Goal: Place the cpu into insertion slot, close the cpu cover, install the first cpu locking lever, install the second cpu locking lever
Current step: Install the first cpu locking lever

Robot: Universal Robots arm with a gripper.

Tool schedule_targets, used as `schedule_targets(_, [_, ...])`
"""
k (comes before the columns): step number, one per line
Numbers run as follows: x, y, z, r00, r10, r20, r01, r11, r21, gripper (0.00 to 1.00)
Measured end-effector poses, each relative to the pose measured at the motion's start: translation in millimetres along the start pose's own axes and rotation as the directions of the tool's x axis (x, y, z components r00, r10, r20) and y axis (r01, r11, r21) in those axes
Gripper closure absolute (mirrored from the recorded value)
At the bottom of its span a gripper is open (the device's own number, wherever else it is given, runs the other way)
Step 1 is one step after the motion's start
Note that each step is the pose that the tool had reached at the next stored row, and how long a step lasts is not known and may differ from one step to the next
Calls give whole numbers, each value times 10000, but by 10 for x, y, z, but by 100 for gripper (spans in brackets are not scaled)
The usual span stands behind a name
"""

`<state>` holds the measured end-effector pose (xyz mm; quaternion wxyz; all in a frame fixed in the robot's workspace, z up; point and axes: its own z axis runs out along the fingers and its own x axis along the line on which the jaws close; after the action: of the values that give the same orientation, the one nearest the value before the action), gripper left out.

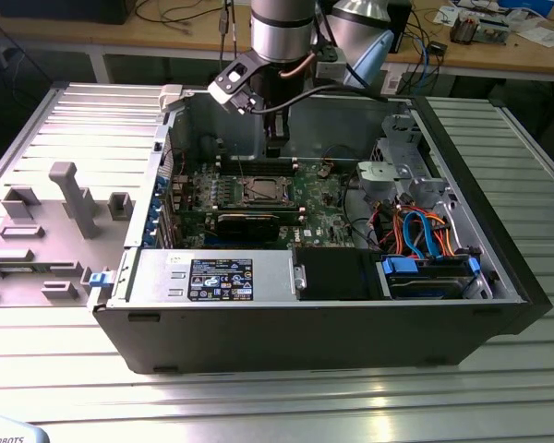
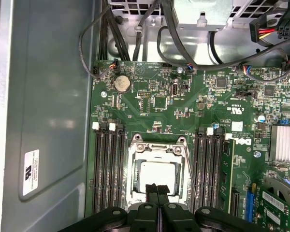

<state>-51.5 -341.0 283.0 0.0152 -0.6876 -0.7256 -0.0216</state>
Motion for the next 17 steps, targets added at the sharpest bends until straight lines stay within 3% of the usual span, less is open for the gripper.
schedule_targets(9, [1, 0, -28, 10000, -20, 3, 20, 10000, 1, 89])
schedule_targets(17, [1, 0, -28, 9980, -639, -5, 639, 9979, 33, 89])
